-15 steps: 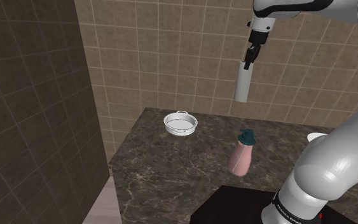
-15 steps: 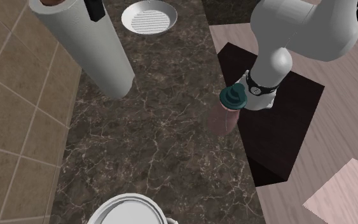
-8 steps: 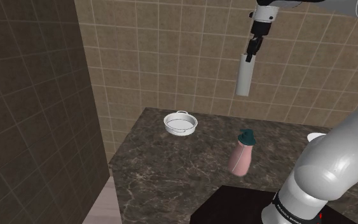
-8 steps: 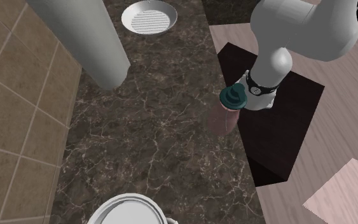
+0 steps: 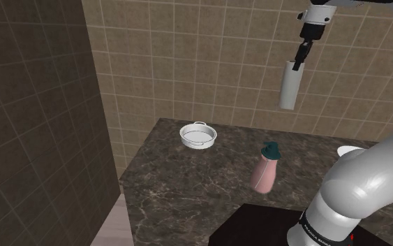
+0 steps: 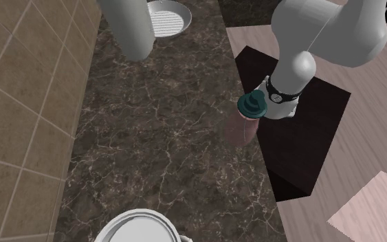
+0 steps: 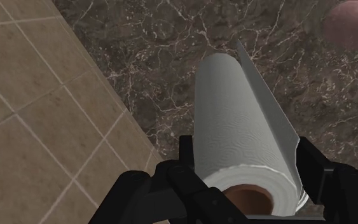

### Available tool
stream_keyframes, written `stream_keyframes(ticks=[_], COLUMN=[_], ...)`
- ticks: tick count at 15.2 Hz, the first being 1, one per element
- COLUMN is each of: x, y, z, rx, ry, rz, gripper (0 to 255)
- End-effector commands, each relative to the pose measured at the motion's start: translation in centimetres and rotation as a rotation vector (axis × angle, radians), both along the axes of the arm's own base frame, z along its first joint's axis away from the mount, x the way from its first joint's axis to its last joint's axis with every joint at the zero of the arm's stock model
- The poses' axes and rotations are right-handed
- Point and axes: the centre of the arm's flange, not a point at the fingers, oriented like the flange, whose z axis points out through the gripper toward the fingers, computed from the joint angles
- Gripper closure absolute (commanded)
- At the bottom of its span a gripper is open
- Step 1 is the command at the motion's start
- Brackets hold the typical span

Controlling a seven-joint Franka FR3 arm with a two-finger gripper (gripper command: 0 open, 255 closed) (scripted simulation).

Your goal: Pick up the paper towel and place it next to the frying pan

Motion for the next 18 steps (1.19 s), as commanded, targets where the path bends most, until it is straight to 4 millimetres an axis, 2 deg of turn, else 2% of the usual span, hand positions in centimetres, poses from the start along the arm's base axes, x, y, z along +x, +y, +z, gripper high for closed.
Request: stream_keyframes(ticks=[1,18], x=[-2.5,-23.5], y=[-1.0,-9.0], z=[0.1,0.1], rx=[0.0,0.0], ry=[0.0,0.0], rz=[0.001,0.001], gripper=[255,255])
